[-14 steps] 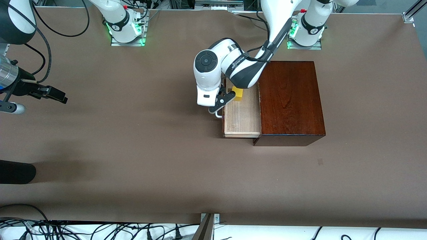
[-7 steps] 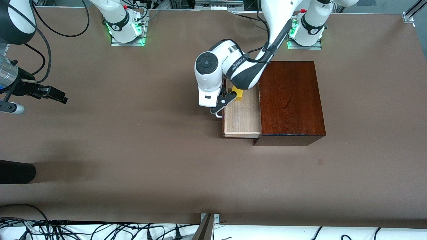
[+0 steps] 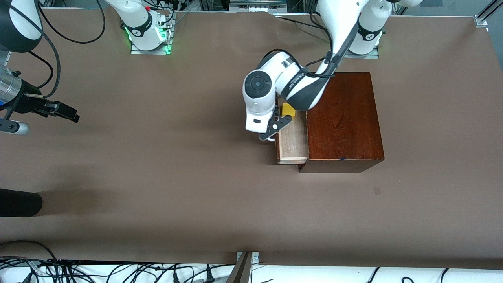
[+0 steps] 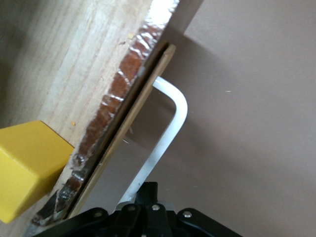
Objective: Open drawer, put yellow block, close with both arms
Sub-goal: 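Push the drawer shut into the box with the left gripper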
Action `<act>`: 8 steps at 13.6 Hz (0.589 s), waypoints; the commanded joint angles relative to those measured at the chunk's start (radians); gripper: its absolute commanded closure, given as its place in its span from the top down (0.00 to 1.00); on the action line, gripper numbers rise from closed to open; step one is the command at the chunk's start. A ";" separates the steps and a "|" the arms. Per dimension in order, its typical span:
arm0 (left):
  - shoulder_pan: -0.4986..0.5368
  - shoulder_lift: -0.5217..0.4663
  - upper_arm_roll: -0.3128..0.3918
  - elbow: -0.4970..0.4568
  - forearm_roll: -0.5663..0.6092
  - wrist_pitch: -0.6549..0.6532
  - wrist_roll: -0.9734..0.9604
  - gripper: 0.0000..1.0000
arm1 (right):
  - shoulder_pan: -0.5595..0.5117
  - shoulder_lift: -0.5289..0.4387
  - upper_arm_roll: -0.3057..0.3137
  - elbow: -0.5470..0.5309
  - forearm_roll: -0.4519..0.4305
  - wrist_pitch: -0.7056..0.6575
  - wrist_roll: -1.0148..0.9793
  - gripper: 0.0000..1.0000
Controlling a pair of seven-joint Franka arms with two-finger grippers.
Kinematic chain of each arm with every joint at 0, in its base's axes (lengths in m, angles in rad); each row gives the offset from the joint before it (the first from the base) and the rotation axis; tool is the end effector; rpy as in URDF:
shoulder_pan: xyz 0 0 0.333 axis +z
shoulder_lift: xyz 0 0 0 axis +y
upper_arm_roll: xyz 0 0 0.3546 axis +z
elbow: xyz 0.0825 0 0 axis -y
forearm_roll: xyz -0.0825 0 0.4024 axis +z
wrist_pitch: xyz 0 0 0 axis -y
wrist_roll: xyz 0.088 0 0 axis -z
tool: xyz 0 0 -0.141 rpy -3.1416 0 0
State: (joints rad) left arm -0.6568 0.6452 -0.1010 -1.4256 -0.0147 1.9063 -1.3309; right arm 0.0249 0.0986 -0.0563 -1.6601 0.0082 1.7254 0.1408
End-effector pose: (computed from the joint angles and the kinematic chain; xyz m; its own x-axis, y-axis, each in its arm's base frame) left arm 0.5419 -0.4976 0.2947 0.8192 0.5629 -0.1098 0.5481 -0.8247 -0.1393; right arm 0.6107 -0.0168 0.5399 0.9845 -0.1725 -0.0332 -0.1725 -0.9850 0.0022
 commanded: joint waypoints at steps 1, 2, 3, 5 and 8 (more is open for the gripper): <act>0.055 -0.102 0.014 -0.128 0.055 -0.015 0.093 0.00 | -0.007 -0.003 0.004 0.008 0.015 0.000 0.010 1.00; 0.071 -0.111 0.014 -0.136 0.055 -0.027 0.117 0.00 | -0.007 -0.003 0.004 0.009 0.015 0.000 0.010 1.00; 0.086 -0.116 0.014 -0.139 0.055 -0.047 0.136 0.00 | -0.007 -0.003 0.004 0.008 0.016 -0.001 0.008 1.00; 0.109 -0.122 0.014 -0.154 0.056 -0.059 0.165 0.00 | -0.007 -0.003 0.004 0.008 0.015 -0.001 0.008 1.00; 0.132 -0.137 0.014 -0.161 0.058 -0.070 0.211 0.00 | -0.007 -0.003 0.004 0.009 0.015 0.000 0.008 1.00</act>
State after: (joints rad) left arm -0.5371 0.5584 -0.0949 -1.5426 -0.0022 1.8493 -1.1541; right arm 0.0249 0.0986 -0.0564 -1.6599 0.0082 1.7268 0.1409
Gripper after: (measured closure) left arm 0.991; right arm 0.000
